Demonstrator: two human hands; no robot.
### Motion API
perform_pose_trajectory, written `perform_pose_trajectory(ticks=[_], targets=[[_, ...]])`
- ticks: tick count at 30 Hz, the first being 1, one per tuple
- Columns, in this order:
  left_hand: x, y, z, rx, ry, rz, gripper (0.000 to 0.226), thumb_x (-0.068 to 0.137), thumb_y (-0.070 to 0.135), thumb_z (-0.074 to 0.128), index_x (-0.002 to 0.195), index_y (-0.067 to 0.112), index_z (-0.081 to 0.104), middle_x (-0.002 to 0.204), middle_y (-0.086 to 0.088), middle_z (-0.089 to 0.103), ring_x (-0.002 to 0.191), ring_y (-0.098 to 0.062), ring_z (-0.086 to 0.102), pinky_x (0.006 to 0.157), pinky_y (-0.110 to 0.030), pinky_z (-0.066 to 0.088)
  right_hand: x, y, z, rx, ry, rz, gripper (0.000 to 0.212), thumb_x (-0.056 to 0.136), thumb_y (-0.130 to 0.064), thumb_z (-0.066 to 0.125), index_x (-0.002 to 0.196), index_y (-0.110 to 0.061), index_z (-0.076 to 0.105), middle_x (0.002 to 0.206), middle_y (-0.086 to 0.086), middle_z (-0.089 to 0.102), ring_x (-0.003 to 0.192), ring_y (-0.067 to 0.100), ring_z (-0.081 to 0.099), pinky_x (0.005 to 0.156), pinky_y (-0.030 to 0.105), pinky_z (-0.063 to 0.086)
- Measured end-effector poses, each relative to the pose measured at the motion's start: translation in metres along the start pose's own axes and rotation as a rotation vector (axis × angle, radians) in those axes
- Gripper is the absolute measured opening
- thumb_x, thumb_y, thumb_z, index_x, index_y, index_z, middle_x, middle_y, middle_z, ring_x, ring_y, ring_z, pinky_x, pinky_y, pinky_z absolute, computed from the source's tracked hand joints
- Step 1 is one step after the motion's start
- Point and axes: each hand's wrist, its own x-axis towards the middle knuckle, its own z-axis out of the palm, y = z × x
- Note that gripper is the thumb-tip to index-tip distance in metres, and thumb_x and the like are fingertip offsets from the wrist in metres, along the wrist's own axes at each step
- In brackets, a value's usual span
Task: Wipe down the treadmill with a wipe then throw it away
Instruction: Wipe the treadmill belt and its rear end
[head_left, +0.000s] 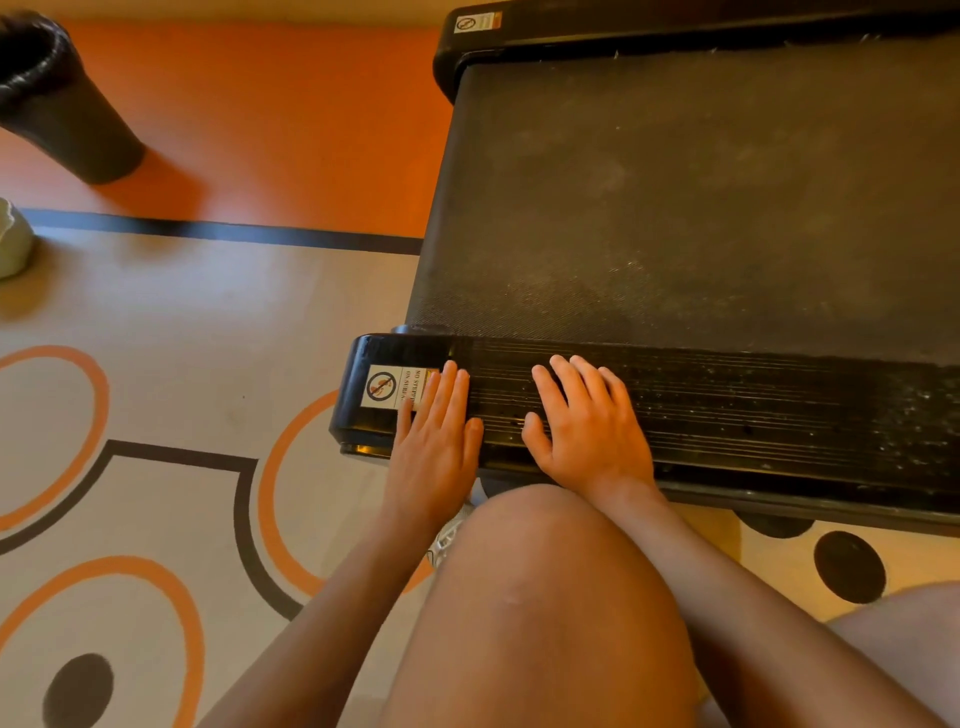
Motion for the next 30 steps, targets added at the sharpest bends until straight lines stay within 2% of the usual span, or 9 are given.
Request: perform_pose_trajectory(ticks=[4,9,17,24,27,30], targets=[[0.014,0.002,-0.002,0.000,0.009,-0.017,0.060,0.109,0.048,0.014,0.164,0.024,0.004,0.171,0.005,-0.004,0.155,-0.011,-0.013,0.122,-0.037,-0.011,-0.001,-0.001,0.001,-0.006,0.011,-0.008,0.060,0.100,-0.046,0.036,0.142,-0.010,0.060,0.145,0.018,0.058,0.136,0.036,0.054,0.110,0.054,0.044],[0.050,0.010,-0.009,0.013,0.010,-0.018,0.058,0.112,0.042,0.021,0.164,0.021,0.007,0.172,0.001,-0.001,0.157,-0.017,-0.007,0.120,-0.039,-0.011,0.000,-0.001,0.001,-0.009,0.011,-0.001,0.059,0.100,-0.045,0.038,0.142,-0.010,0.060,0.145,0.017,0.058,0.136,0.035,0.053,0.111,0.053,0.043],[-0.007,0.010,0.001,-0.009,0.022,-0.013,0.060,0.108,0.046,0.014,0.164,0.025,0.004,0.170,0.007,-0.006,0.154,-0.009,-0.016,0.121,-0.034,-0.015,0.000,0.000,0.000,0.025,0.003,-0.011,0.063,0.100,-0.045,0.031,0.142,-0.008,0.060,0.144,0.019,0.058,0.135,0.037,0.054,0.110,0.056,0.045],[0.056,0.017,-0.009,0.012,0.004,-0.012,0.058,0.111,0.041,0.022,0.164,0.021,0.009,0.172,0.001,0.002,0.158,-0.018,-0.004,0.123,-0.042,-0.007,0.000,0.001,0.000,0.009,-0.003,-0.001,0.061,0.100,-0.045,0.034,0.143,-0.010,0.058,0.145,0.018,0.057,0.137,0.035,0.052,0.112,0.054,0.042],[0.034,0.017,-0.007,-0.002,0.033,0.007,0.057,0.112,0.041,0.022,0.164,0.021,0.009,0.172,0.001,0.002,0.157,-0.016,-0.006,0.122,-0.037,-0.008,0.001,0.000,-0.002,0.016,-0.024,0.000,0.063,0.100,-0.046,0.031,0.145,-0.011,0.057,0.147,0.017,0.056,0.139,0.034,0.050,0.113,0.053,0.041],[0.001,0.009,-0.003,0.015,0.051,0.040,0.060,0.109,0.047,0.016,0.164,0.023,0.009,0.171,0.004,0.001,0.154,-0.009,-0.012,0.120,-0.027,-0.015,0.000,-0.001,-0.002,0.003,-0.034,0.004,0.063,0.100,-0.047,0.029,0.145,-0.012,0.057,0.148,0.016,0.056,0.139,0.034,0.050,0.114,0.052,0.040]])
